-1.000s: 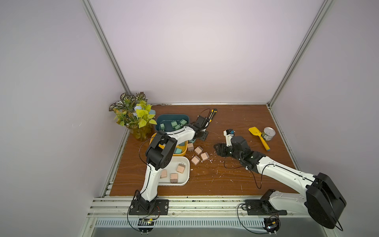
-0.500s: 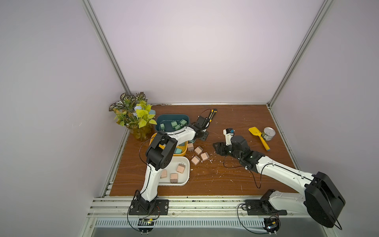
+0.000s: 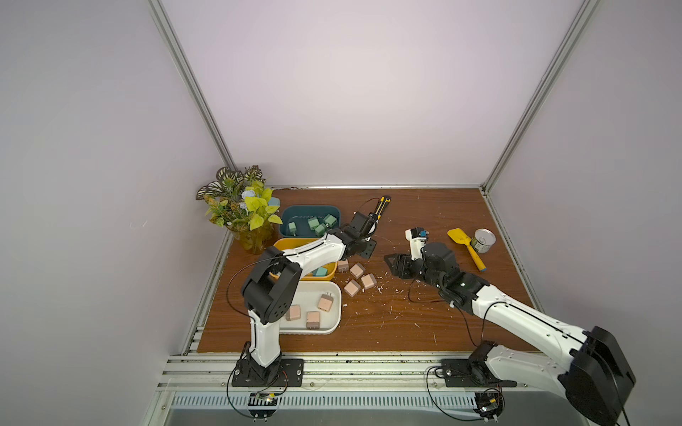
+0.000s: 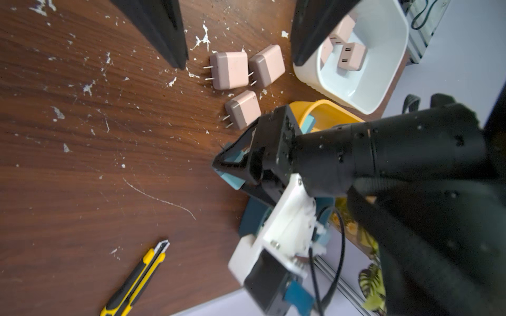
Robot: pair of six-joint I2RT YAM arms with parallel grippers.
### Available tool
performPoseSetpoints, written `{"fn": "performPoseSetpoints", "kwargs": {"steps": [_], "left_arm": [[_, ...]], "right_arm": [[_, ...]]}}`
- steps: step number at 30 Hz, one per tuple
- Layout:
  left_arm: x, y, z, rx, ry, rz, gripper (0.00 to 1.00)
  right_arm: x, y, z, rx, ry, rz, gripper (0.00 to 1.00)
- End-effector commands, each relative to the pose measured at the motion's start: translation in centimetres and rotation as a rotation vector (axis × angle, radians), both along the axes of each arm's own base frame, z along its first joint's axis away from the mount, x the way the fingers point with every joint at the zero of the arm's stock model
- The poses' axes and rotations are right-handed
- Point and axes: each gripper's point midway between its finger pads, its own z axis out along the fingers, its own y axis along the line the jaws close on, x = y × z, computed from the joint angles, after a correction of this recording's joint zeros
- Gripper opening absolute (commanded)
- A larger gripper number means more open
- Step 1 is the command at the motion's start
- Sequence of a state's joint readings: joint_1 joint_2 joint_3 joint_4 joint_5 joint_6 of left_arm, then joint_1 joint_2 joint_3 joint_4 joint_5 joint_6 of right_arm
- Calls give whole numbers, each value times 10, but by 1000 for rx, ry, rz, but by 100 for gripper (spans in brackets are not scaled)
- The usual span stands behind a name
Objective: Place the plugs by color into the storage box
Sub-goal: Pick up the plug from the center of the board, then place the plug in the storage box.
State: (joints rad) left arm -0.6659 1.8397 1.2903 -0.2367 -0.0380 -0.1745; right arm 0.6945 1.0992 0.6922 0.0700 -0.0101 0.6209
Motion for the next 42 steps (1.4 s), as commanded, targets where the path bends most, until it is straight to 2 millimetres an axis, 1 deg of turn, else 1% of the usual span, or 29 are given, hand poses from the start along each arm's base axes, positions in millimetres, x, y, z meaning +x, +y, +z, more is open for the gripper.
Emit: {"fn": "performPoseSetpoints", "kwargs": {"steps": [1,4,6,10,13,16,19,22,26,31,38,41,42], "left_arm": [[-12,10,18,-54,-24,43,42],[-26,24,23,-43,-35,47,42],[-34,34,25,-37,-40,52,42],[-47,56,33,-86,-14,72,43],[-50,76,40,-124,-14,115,43],[-50,94,45,-102,-39,133,43],[-45,117,43,-69,-38,171,43],[-40,136,43,-74,-26,197,44],[-36,152,41,-84,-19,219,44],[-36,168,32,-75,-1,260,45],[-36,199,32,33,-42,349,46],[-39,207,26,68,-31,377,50],[-39,209,25,77,-30,386,55]], "right_arm": [[-6,5,29,48,-56,40,66],[-8,6,30,49,-58,55,66],[-8,10,27,61,-47,70,65],[-12,26,23,93,-21,108,64],[-15,39,25,91,-29,125,64],[-16,51,24,84,-30,141,64],[-18,63,19,82,-16,151,64],[-20,76,19,93,-18,166,64],[-20,91,18,83,-12,183,64],[-16,110,16,60,-10,214,64],[-12,127,5,52,10,240,65],[-12,131,2,48,15,245,65],[-11,131,2,48,14,244,65]]}}
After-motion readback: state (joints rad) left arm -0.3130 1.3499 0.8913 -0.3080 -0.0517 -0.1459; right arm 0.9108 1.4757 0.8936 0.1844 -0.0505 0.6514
